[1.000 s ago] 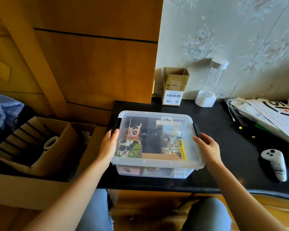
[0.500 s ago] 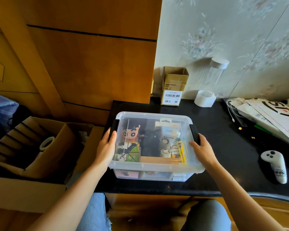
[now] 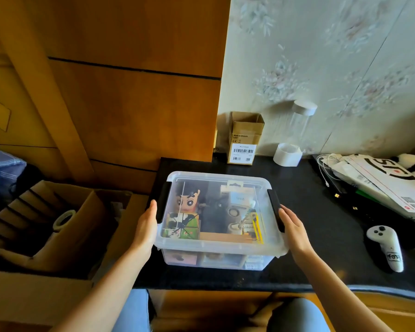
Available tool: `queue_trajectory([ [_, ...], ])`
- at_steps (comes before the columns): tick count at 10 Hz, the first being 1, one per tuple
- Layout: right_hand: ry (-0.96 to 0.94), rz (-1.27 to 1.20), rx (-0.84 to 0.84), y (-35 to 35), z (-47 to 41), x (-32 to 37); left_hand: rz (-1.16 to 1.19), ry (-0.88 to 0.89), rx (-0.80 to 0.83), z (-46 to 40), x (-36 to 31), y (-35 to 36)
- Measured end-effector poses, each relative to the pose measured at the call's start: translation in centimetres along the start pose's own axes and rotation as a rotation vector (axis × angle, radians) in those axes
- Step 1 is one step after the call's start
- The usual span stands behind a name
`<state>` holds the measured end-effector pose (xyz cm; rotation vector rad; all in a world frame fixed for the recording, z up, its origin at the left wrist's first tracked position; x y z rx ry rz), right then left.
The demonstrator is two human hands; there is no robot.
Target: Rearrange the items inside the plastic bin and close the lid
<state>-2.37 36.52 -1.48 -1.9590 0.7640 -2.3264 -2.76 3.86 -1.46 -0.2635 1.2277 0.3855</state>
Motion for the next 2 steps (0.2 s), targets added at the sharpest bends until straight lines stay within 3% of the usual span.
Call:
queue_trajectory([
  [2, 0.115, -0.095, -0.174, -4.2, 3.5, -5.2, 0.215, -0.022, 0.112, 1.3, 1.5, -3.2],
])
Point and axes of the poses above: each hand's wrist, its own z-axis away from the middle knuckle, its own y-axis out of the palm, x = y × z, the point moved 1 cm from there along -z, towards the middle knuckle, and after that the axes turned 9 degrees about z, right-handed, at the moved point
